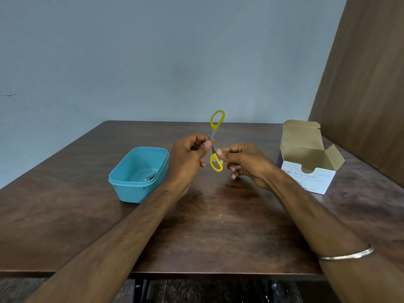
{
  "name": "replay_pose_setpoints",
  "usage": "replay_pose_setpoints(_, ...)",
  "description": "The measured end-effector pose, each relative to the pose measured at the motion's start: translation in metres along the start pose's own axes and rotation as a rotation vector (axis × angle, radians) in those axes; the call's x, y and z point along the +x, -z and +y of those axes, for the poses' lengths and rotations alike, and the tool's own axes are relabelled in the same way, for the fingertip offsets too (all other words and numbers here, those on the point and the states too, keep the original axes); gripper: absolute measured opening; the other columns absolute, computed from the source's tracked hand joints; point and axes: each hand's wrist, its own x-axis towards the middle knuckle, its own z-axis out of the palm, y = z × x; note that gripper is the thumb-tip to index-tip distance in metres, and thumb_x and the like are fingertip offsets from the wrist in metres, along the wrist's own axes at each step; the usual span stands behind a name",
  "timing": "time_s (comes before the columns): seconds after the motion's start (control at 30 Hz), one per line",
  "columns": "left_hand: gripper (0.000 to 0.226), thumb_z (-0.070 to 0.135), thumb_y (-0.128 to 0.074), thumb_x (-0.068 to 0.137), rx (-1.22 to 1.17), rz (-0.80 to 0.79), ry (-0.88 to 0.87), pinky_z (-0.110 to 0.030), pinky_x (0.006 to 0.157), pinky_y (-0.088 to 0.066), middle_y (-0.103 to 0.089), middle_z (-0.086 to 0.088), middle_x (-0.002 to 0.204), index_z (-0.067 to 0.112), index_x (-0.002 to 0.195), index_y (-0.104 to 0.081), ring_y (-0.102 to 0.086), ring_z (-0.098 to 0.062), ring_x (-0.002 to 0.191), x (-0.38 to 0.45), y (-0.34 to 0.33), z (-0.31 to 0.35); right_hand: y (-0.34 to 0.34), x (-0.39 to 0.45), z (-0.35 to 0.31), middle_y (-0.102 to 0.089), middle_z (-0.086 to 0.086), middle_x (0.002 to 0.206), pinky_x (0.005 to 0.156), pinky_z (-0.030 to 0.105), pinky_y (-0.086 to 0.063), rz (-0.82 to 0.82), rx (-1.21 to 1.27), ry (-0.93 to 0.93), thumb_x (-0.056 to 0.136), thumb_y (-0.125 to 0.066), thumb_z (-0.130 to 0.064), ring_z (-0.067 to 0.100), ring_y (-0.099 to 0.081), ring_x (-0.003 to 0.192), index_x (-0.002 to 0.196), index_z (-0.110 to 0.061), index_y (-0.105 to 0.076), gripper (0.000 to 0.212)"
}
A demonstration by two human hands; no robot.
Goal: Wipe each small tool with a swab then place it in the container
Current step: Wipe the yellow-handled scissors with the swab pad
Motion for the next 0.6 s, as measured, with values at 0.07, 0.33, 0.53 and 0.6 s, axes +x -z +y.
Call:
replay_pose_setpoints(0.07,0.014,0.011,-0.064,0.091,0.012,0.010,-0.014,-0.033,0.058,-0.055,-0.069,-0.005,0.085,0.023,0.085,-0.070,-0.057,-0.003,0.069,0.0001,-0.0001,-0.0010,-0.0005,-0.0012,-0.0010,-0.071,0.006,0.088,0.054,0.028,-0.046,-0.046,0.038,-0.041,0.082,-0.075,-0.034,0.011,-0.046,0.054,0.101,-0.005,-0.075,0.035)
replay_pose_setpoints(0.33,0.015,0.010,-0.063,0.092,0.030,0.050,-0.046,-0.029,0.055,-0.053,-0.070,-0.007,0.086,0.023,0.086,-0.069,-0.058,-0.008,0.073,0.0005,-0.0006,-0.0021,0.0009,-0.0013,-0.0003,-0.068,-0.003,0.078,0.056,0.027,-0.047,-0.152,0.030,-0.050,0.072,-0.078,-0.030,0.011,-0.048,0.061,0.095,-0.009,-0.076,0.032)
replay_pose_setpoints(0.53,0.009,0.012,-0.061,0.094,-0.046,0.057,0.020,-0.033,0.057,-0.054,-0.063,-0.002,0.079,0.011,0.097,-0.069,-0.055,-0.006,0.069,0.0035,0.0000,-0.0025,-0.0001,0.0006,-0.0009,-0.063,0.000,0.081,0.056,0.028,-0.047,-0.173,0.105,-0.025,0.076,-0.073,-0.032,0.009,-0.046,0.059,0.097,-0.009,-0.074,0.030)
replay_pose_setpoints(0.6,0.009,0.011,-0.060,0.094,-0.059,0.066,0.017,-0.028,0.054,-0.054,-0.061,-0.004,0.079,0.009,0.098,-0.068,-0.054,-0.007,0.068,0.0035,-0.0003,-0.0020,-0.0008,0.0008,-0.0008,-0.059,0.001,0.082,0.055,0.027,-0.048,-0.175,0.104,-0.013,0.079,-0.070,-0.034,0.010,-0.044,0.059,0.099,-0.009,-0.073,0.032)
